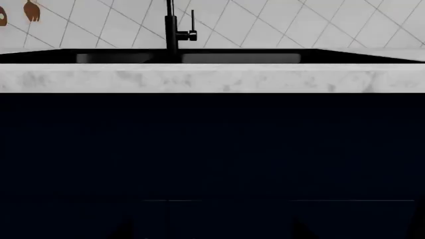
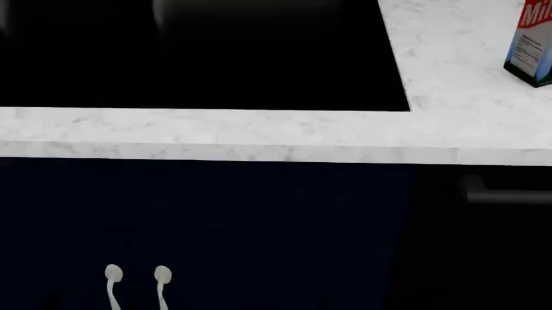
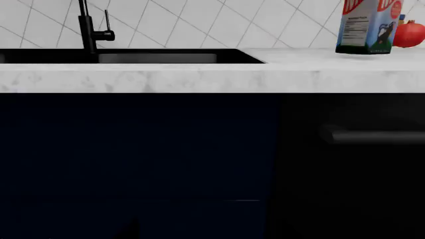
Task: Open the dishwasher door
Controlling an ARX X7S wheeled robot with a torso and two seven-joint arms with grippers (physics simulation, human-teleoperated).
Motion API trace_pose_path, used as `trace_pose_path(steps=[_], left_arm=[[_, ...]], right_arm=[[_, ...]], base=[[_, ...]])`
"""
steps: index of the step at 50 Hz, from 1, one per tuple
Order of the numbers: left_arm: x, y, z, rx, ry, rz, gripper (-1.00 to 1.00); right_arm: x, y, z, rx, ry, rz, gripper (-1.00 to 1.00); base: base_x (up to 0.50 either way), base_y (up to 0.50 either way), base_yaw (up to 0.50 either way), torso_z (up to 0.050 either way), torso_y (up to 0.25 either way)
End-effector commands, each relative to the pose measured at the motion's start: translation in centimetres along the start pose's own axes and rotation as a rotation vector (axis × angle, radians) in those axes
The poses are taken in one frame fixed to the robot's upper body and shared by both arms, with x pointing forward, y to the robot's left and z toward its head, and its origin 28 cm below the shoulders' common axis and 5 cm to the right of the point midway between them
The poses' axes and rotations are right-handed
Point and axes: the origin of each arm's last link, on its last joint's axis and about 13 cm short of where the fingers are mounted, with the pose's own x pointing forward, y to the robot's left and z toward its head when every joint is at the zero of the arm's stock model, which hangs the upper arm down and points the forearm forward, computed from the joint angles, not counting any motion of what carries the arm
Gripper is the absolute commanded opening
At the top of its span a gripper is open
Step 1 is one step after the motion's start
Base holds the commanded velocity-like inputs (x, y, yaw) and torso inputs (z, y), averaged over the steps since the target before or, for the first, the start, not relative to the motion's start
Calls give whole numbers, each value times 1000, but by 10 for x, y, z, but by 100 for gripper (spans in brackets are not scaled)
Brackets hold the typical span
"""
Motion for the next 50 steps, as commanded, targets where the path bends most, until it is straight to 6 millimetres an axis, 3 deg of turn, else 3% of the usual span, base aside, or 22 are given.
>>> trace_pose_path(steps=[1,20,50], left_arm=[[0,0,0,0,0,0,100],[8,4,2,47,-12,34,100],[6,4,0,39,-26,27,100]], right_arm=[[0,0,0,0,0,0,100],[5,7,-6,-6,3,31,100],[3,8,-7,-7,5,39,100]], base=[[0,0,0,0,0],[0,0,0,0,0],[0,-404,0,0,0]])
